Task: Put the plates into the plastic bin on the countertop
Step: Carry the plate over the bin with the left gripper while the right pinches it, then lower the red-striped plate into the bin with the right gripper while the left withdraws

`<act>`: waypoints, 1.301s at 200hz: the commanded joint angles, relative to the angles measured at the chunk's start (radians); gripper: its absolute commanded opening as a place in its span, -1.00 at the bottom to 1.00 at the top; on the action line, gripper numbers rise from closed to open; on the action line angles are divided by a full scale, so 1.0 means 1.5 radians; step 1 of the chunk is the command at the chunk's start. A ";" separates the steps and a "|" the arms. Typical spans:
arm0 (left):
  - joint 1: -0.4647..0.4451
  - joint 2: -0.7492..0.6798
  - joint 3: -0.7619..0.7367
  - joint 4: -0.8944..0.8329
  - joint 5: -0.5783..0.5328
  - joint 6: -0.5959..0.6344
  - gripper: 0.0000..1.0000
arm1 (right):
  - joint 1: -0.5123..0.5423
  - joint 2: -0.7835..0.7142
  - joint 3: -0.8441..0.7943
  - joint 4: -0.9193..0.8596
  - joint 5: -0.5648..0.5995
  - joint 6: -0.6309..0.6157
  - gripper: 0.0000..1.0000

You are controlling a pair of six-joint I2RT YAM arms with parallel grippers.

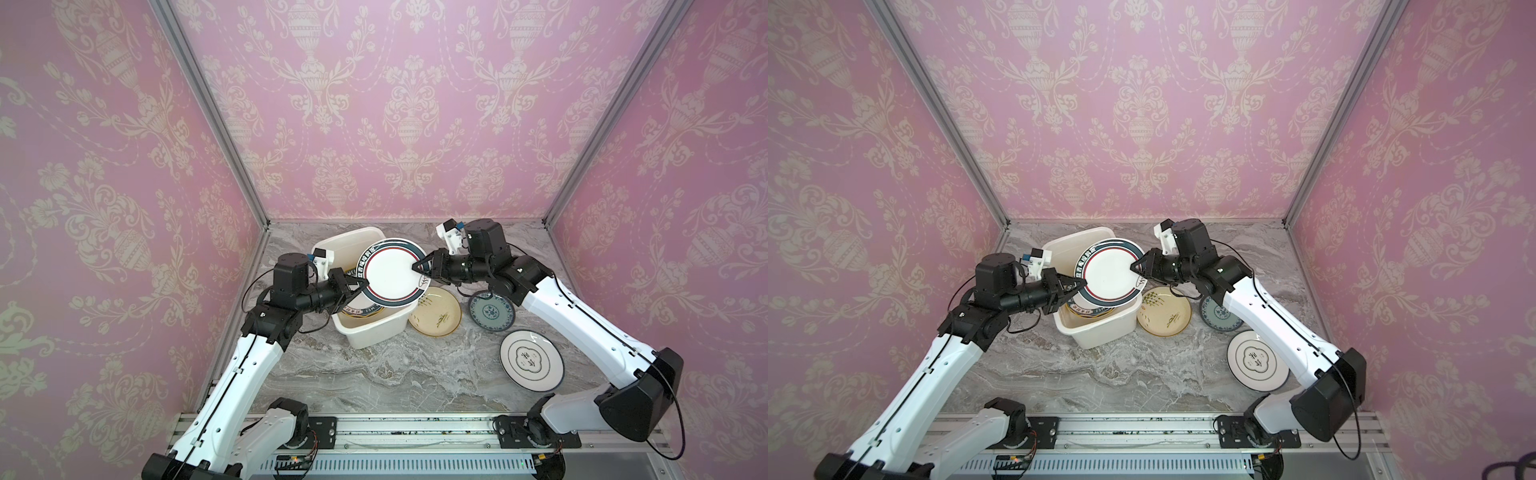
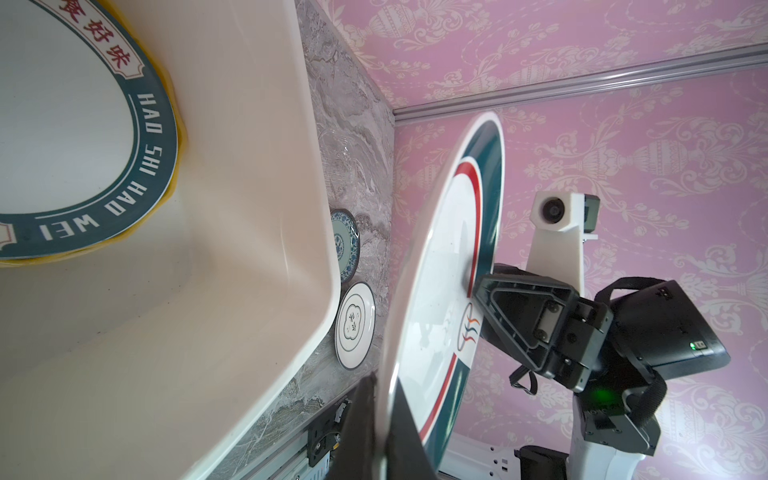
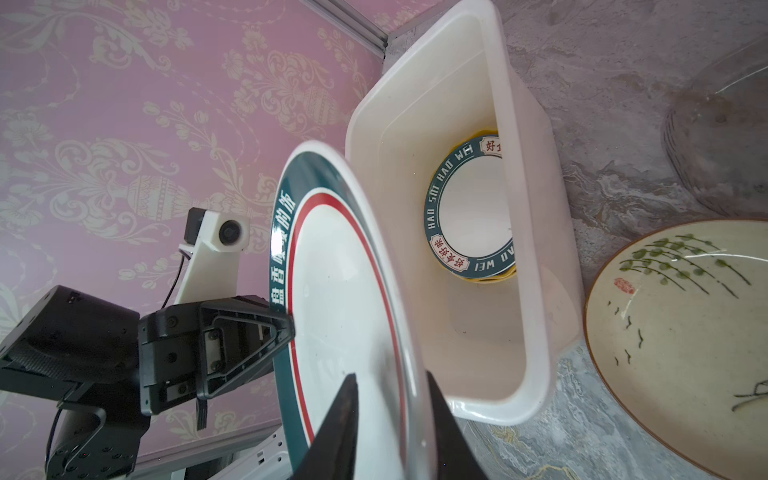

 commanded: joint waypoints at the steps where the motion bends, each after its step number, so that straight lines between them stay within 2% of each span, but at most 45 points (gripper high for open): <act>1: -0.011 -0.013 -0.019 0.024 -0.040 -0.019 -1.00 | 0.024 0.004 -0.004 0.051 -0.010 0.007 -0.60; 39: -0.012 -0.019 -0.026 0.034 -0.044 -0.027 -1.00 | 0.034 0.005 -0.011 0.069 -0.001 0.020 -0.88; 54: -0.012 -0.026 -0.027 0.041 -0.054 -0.029 -1.00 | 0.036 0.007 -0.004 0.064 0.005 0.021 -0.91; 71: -0.012 -0.044 -0.033 0.055 -0.078 -0.037 -0.85 | 0.039 0.008 0.004 0.057 0.019 0.030 -0.94; 91: -0.012 -0.077 -0.043 0.067 -0.127 -0.047 -0.55 | 0.044 0.007 0.009 0.056 0.047 0.056 -0.96; 119: -0.011 -0.134 -0.050 0.049 -0.220 -0.027 0.07 | 0.063 0.010 0.018 0.068 0.108 0.110 -0.95; 157: -0.012 -0.211 -0.050 0.002 -0.339 0.027 0.58 | 0.103 0.048 0.047 0.100 0.192 0.174 -0.93; 197: -0.012 -0.280 -0.049 -0.026 -0.424 0.094 0.82 | 0.143 0.118 0.088 0.134 0.286 0.246 -0.93; 260: -0.012 -0.322 -0.040 -0.073 -0.454 0.149 0.98 | 0.181 0.220 0.139 0.129 0.455 0.366 -0.95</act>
